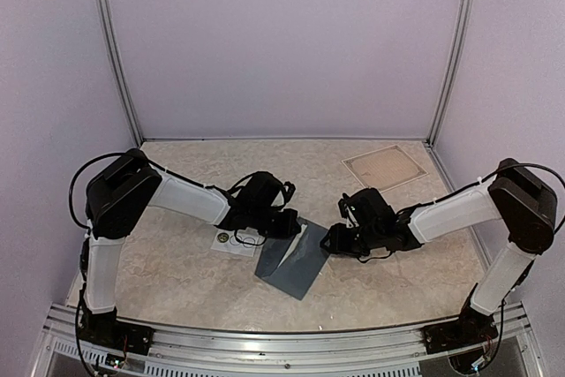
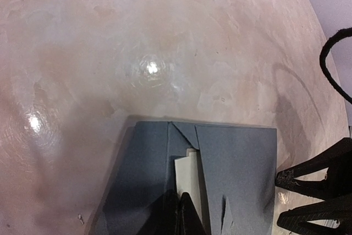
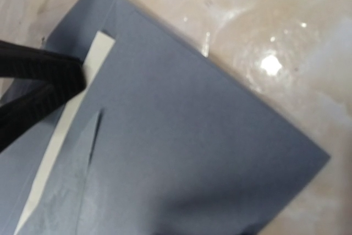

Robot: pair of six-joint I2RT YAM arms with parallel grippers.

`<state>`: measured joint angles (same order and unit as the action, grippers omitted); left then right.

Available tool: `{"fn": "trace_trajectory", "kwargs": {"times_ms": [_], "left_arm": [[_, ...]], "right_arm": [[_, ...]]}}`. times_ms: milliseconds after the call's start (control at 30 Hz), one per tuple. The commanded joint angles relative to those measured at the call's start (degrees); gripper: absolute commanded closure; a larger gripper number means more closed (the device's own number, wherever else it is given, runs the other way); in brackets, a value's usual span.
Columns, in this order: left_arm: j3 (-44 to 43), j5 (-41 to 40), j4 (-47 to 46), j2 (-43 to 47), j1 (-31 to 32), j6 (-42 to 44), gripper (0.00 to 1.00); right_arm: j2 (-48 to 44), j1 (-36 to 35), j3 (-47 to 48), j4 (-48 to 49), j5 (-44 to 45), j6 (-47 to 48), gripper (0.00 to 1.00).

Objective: Place the letter into the envelope and seal it

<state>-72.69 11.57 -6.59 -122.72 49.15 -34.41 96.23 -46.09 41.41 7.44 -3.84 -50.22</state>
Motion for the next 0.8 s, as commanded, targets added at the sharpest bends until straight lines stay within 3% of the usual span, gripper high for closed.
{"fn": "trace_trajectory", "kwargs": {"times_ms": [0, 633, 767], "left_arm": [[-0.4, 4.3, 1.2, -3.0, 2.0, 0.1, 1.00], [2.0, 3.0, 0.8, -0.4, 1.6, 0.1, 1.00], [3.9, -2.1, 2.5, 3.9, 0.5, 1.2, 0.88]], "right_arm": [[2.9, 0.4, -0.1, -1.6, -0.4, -0.1, 0.58], [0.1, 0.4, 0.2, -2.6, 1.3, 0.5, 0.58], [-4.2, 0.4, -0.3, -4.4, 2.4, 1.4, 0.54]]}}
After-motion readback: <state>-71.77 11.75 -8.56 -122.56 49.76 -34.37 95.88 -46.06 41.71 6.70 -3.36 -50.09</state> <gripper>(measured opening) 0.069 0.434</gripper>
